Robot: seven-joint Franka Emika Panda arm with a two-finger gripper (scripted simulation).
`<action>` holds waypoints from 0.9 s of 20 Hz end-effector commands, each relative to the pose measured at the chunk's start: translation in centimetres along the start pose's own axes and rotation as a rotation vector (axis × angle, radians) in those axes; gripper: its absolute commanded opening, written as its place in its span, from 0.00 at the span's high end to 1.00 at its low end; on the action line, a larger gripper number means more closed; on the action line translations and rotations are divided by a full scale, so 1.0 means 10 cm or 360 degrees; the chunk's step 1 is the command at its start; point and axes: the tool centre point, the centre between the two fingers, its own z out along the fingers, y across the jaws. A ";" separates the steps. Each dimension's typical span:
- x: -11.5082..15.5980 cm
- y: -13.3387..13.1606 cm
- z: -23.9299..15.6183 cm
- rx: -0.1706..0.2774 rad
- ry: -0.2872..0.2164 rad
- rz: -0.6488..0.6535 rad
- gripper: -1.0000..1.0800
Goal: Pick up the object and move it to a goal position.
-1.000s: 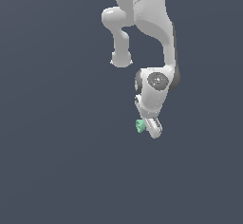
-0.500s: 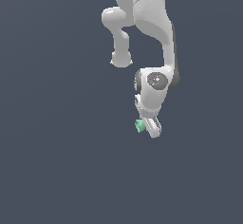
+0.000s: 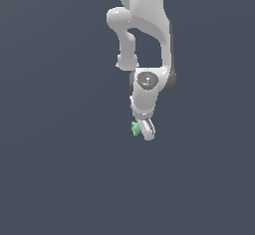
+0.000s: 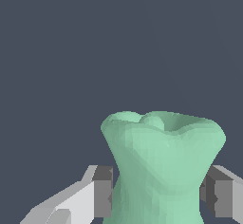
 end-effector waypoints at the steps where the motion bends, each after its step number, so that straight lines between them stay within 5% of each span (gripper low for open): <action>1: 0.21 0.14 -0.02 0.0001 0.0001 0.0002 1.00; 9: 0.70 0.45 -0.08 0.0001 0.0001 0.0002 1.00; 18: 0.79 0.48 -0.09 0.0001 0.0001 0.0002 1.00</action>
